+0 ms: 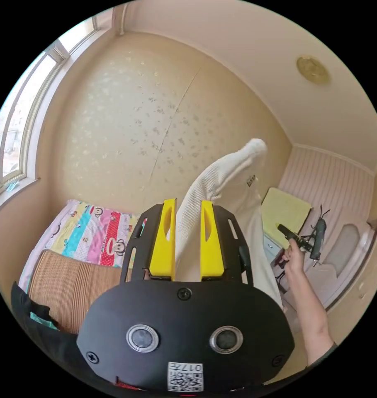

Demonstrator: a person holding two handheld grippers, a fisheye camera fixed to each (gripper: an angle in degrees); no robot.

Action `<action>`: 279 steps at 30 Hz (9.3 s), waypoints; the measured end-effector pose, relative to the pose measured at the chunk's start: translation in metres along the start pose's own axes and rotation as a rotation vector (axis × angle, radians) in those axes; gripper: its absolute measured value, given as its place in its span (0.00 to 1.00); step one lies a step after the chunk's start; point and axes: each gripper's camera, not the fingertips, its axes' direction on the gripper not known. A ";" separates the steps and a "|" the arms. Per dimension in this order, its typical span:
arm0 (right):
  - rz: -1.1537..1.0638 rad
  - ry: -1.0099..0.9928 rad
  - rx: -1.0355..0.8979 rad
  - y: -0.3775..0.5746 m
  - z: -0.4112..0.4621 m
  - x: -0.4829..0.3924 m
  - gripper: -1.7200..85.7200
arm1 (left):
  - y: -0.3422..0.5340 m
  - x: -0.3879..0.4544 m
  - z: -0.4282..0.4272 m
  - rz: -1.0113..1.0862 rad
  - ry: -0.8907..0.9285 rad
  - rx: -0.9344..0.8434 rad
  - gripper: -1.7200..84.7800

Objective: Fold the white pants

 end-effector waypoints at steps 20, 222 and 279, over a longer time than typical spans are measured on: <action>-0.081 -0.680 -0.963 0.616 0.114 0.048 0.10 | 0.600 -0.166 0.040 -0.402 -0.114 -0.788 0.14; 0.388 -1.021 -1.001 0.606 0.230 0.228 0.07 | 0.495 -0.265 0.050 -0.710 0.532 -0.665 0.08; -0.098 -0.925 -0.837 0.627 0.033 0.186 0.07 | 0.541 -0.016 -0.055 -0.253 0.493 -0.723 0.09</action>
